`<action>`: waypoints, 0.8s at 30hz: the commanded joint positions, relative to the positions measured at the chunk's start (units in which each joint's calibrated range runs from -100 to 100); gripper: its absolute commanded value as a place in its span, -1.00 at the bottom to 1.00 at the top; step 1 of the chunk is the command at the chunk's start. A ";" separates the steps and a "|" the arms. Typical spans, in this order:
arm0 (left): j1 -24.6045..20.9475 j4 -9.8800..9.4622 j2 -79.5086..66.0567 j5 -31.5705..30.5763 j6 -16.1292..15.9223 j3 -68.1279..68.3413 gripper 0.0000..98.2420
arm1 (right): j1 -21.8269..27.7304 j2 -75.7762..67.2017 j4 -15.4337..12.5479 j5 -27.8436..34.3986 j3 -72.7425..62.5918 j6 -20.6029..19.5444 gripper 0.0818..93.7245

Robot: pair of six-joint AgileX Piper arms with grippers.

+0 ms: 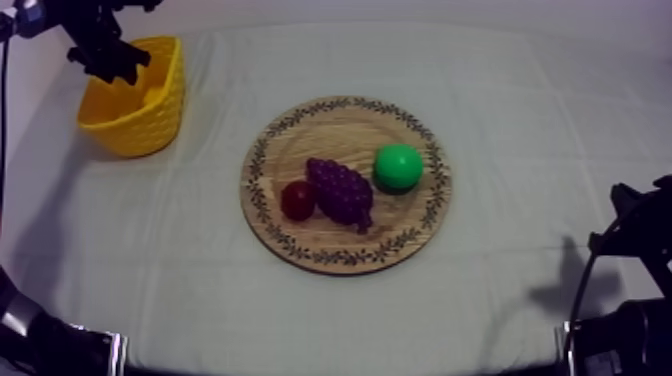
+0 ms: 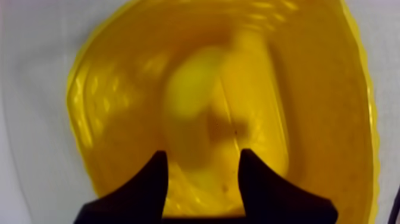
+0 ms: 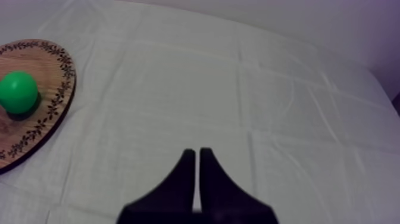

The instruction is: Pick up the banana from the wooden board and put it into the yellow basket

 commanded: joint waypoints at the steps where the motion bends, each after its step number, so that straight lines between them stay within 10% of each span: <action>1: -0.06 0.43 -0.18 -1.36 -0.23 0.74 0.05 | -0.02 -0.02 -0.02 -0.02 -0.03 -0.02 -0.99; 13: 0.84 5.38 -16.07 -18.30 -3.27 17.36 -0.47 | -0.02 -0.02 -0.02 -0.02 -0.03 0.00 -0.99; 24: 2.28 14.42 -47.81 -38.07 -9.23 48.89 -0.89 | -0.02 -0.02 -0.02 -0.02 -0.03 0.02 -0.99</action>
